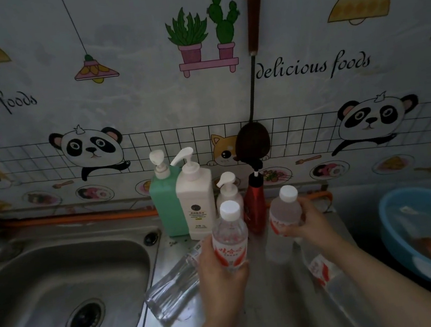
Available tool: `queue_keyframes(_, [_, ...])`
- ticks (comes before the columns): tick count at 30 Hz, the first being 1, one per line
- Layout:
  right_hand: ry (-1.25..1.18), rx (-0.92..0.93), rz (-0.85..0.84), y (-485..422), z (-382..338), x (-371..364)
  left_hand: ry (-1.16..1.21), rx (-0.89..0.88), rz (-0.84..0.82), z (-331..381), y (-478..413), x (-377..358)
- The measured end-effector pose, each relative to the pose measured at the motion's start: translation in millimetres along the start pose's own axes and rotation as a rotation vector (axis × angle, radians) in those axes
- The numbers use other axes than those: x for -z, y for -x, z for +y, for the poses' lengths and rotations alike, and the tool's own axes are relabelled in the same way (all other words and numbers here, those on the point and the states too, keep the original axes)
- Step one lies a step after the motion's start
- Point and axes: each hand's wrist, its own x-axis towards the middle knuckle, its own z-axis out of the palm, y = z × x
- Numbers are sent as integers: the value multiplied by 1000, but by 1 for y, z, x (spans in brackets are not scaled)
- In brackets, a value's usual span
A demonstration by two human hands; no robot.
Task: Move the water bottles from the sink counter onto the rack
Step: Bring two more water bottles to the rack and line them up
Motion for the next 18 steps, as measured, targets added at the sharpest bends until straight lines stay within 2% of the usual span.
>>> queue_keyframes(5, [-83, 20, -9, 5, 11, -11, -17, 13, -14, -1, -3, -4])
queue_keyframes(13, [-38, -23, 484, 8, 31, -68, 3, 36, -44, -6, -5, -9])
queue_keyframes(18, [11, -67, 618, 4, 41, -78, 1, 65, -43, -9, -11, -9])
